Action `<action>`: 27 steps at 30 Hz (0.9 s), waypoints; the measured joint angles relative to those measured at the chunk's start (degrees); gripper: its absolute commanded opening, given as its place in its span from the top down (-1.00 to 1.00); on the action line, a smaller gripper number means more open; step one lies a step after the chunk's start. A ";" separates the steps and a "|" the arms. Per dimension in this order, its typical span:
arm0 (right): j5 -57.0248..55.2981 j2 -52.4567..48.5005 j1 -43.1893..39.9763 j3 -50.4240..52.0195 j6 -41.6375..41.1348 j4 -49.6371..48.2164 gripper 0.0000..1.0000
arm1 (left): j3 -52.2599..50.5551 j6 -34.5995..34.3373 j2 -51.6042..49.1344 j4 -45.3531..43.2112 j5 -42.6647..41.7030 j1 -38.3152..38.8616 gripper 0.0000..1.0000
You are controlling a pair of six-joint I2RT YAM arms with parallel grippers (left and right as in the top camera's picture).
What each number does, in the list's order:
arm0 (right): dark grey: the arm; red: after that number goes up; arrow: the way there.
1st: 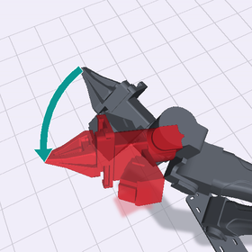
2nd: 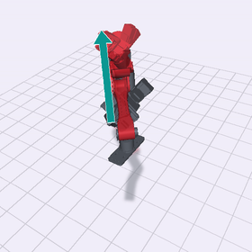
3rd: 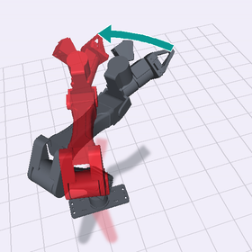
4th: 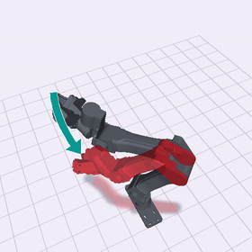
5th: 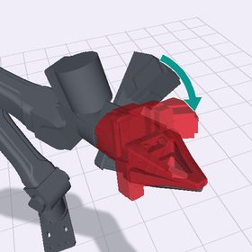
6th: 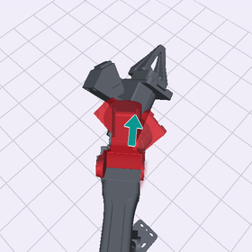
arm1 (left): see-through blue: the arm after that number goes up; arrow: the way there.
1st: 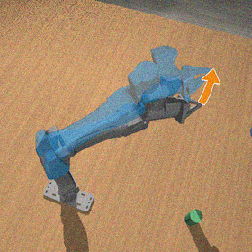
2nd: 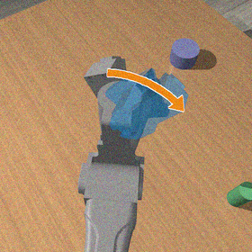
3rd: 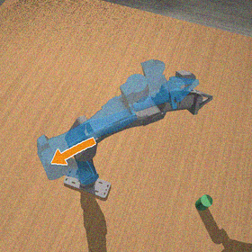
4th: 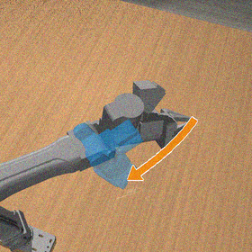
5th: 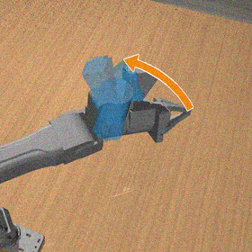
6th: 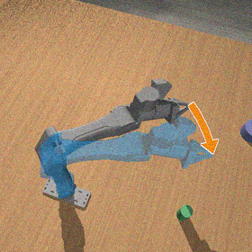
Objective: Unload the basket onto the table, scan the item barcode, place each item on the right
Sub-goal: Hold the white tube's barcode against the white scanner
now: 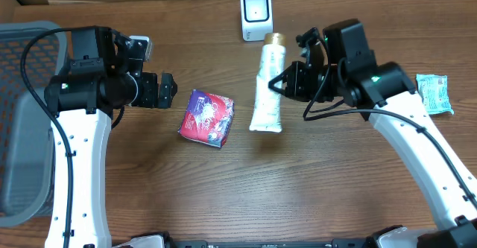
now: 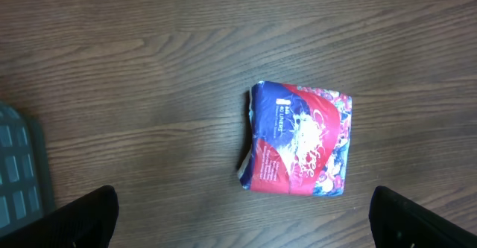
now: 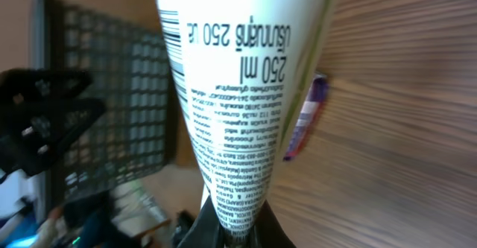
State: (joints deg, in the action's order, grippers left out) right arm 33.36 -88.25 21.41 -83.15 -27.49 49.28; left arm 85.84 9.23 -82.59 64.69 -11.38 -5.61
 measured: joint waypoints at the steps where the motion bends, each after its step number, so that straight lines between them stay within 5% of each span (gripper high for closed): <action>1: -2.25 -0.31 0.00 -2.49 0.61 2.08 0.93 | 0.00 0.00 0.00 0.00 0.00 0.00 -0.99; 10: -23.61 -9.11 0.26 -26.45 7.80 9.79 0.93 | 0.00 0.00 0.00 0.00 0.00 0.00 -0.99; 19: -52.11 -26.34 4.63 -27.98 23.47 -7.76 0.93 | 0.00 0.00 0.00 0.00 0.00 0.00 -0.99; 27: -63.91 -36.33 6.75 -27.82 49.79 -24.26 0.93 | 0.00 0.00 0.00 0.00 0.00 0.00 -0.99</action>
State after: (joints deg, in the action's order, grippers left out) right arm -30.55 -124.57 28.16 -110.98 22.31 25.02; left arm 85.84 9.23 -82.59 64.69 -11.38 -5.61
